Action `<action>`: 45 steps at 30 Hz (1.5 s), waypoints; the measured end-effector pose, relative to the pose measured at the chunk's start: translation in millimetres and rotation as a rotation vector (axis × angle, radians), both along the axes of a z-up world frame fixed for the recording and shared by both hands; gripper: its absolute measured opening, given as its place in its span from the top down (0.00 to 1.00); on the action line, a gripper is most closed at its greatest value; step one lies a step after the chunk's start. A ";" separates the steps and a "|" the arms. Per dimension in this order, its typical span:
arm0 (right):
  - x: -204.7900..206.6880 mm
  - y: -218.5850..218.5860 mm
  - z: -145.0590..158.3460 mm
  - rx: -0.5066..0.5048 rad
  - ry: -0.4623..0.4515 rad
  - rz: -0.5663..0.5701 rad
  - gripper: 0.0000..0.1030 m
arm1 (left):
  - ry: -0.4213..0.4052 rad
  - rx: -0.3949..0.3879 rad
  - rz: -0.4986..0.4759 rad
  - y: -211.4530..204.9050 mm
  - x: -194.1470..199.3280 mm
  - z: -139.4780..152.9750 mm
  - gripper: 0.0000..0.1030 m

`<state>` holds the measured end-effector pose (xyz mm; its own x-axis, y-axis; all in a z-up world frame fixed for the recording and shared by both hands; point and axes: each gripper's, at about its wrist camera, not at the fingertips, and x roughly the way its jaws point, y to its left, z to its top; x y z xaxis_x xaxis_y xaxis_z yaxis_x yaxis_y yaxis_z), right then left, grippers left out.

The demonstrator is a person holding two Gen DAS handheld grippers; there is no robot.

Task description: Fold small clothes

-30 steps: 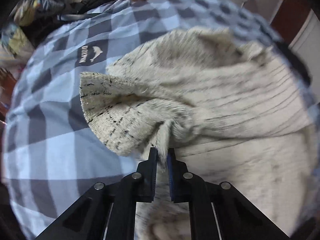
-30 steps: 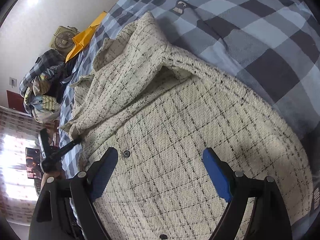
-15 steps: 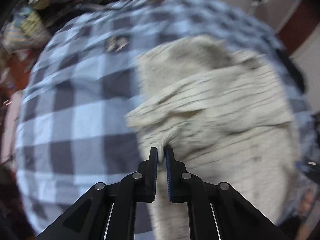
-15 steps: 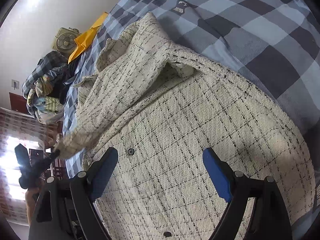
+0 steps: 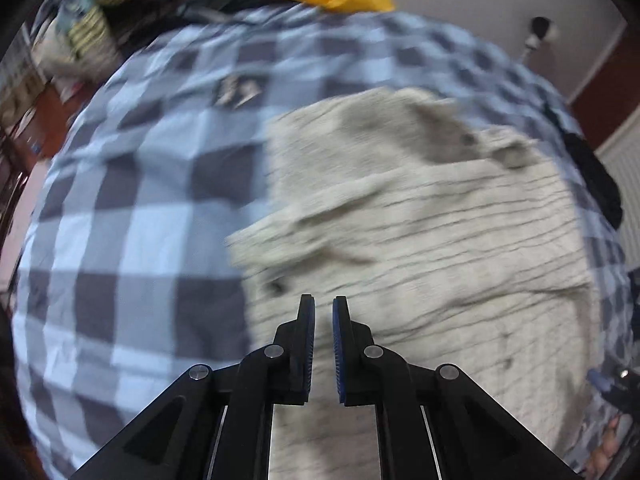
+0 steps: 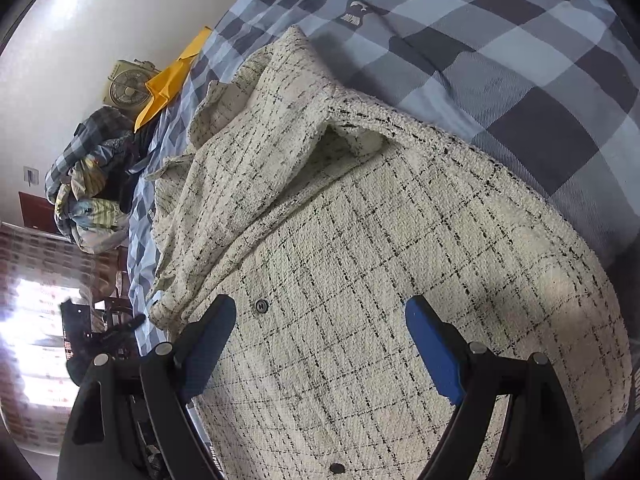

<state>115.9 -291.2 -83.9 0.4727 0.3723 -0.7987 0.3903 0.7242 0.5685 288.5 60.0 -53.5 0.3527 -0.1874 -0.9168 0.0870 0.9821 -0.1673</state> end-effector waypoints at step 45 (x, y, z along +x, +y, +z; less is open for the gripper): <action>92.9 -118.6 -64.6 -0.075 0.140 0.090 0.95 | 0.004 -0.262 0.178 -11.4 -183.4 14.2 0.93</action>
